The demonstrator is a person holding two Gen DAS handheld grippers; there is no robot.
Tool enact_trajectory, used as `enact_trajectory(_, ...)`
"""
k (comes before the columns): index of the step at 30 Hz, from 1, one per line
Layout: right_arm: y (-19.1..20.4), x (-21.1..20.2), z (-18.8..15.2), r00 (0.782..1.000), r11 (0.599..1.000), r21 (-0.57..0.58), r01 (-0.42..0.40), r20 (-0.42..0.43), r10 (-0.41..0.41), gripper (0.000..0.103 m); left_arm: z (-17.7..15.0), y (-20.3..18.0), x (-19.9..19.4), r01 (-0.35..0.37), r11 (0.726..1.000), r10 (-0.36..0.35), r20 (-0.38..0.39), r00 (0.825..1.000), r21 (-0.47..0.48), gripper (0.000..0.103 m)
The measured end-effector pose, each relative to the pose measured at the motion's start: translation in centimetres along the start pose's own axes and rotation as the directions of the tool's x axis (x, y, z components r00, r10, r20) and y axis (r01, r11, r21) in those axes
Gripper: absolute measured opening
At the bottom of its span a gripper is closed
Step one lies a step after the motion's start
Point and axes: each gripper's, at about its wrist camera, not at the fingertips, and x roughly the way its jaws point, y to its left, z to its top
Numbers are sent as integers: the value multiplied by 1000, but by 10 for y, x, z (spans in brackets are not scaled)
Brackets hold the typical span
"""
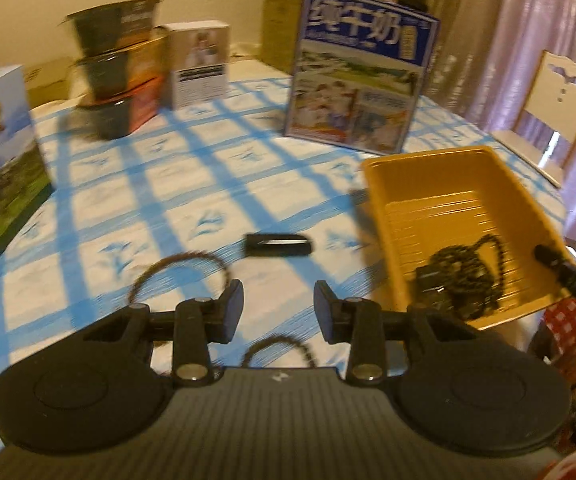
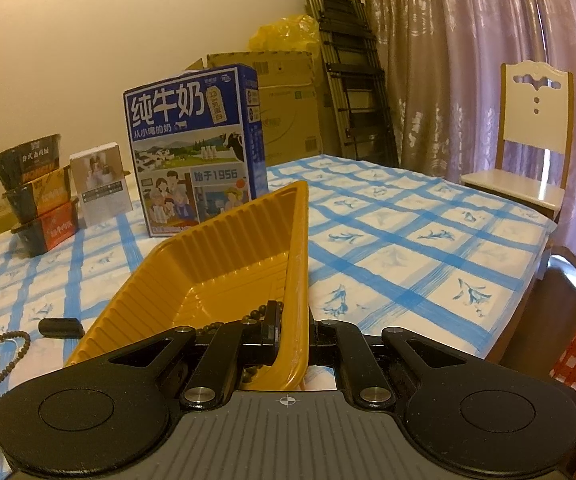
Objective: Organize jewelry
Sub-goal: 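Lower the necklace into the orange tray and open the left tool, then grasp a brown bead bracelet from the table with the left tool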
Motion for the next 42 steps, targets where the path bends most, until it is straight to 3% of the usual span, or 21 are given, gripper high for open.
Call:
enact_trajectory(12, 3, -3, -3, 1000, 1000, -7, 18, -12, -18, 8, -52, 36, -9, -74, 995, 71, -51, 996, -68, 34)
enact_trajectory(17, 3, -2, -4, 1000, 1000, -9, 22, -19, -22, 8, -67, 39, -9, -64, 996, 59, -74, 995, -68, 34)
enact_trajectory(30, 3, -3, -4, 1000, 1000, -15, 23, -18, -23, 8, -62, 10, 23, -1, 999, 5, -81, 997, 49, 34)
enact_trajectory(42, 3, -3, -4, 1000, 1000, -16, 23, -17, -24, 8, -50, 7, 73, -37, 995, 48, -127, 991, 92, 22)
